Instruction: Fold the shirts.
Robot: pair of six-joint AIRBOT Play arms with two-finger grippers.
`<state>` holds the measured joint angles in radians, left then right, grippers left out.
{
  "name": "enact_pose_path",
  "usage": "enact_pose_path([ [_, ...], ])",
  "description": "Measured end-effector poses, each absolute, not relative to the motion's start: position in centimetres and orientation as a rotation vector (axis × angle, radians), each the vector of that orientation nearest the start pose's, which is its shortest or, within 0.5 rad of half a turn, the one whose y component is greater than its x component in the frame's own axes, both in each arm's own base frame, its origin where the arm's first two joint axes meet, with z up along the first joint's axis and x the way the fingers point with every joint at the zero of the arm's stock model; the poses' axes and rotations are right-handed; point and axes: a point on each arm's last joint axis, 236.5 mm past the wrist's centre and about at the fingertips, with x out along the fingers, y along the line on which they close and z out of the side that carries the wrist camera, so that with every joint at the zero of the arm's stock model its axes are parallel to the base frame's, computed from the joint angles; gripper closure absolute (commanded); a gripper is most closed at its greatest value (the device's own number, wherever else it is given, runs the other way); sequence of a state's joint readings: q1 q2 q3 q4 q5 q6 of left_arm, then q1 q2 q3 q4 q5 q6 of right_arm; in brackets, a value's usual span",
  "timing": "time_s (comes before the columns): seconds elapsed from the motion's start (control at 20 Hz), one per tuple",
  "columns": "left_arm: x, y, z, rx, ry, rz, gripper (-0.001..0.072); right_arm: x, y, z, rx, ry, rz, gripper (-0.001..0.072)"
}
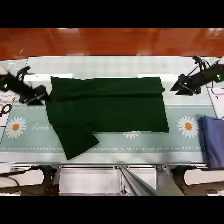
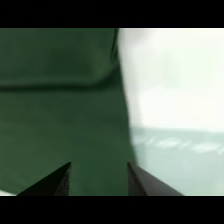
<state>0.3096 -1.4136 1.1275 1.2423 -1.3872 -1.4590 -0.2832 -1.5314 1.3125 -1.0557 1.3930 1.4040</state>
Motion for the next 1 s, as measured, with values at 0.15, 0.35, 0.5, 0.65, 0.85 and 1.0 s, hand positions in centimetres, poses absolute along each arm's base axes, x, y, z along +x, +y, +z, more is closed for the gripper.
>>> enact_pose_path([
  [0.15,25.8,2.4,-5.5,-0.598,1.594,0.027,0.0203,34.8,4.0,-1.4,0.627,1.376,0.307,0.0299],
  [0.35,21.6,0.8,-7.2,-0.778,1.534,0.079,0.0202,30.9,6.9,-1.7,0.687,1.3,0.366,0.0299],
  [0.5,20.6,-1.0,-8.5,-0.861,1.518,0.07,0.0202,29.8,7.7,-1.6,0.701,1.264,0.38,0.0299],
  [0.65,20.8,-2.6,-9.6,-0.903,1.516,0.051,0.0202,29.5,8.1,-1.3,0.714,1.245,0.39,0.0299],
  [0.85,21.1,-5.0,-10.6,-0.901,1.541,-0.011,0.0578,29.7,8.3,-1.1,0.73,1.22,0.39,0.0299],
  [1.0,21.6,-5.7,-11.3,-0.854,1.546,-0.039,0.0687,30.5,6.5,-0.5,0.75,1.18,0.352,0.0299],
])
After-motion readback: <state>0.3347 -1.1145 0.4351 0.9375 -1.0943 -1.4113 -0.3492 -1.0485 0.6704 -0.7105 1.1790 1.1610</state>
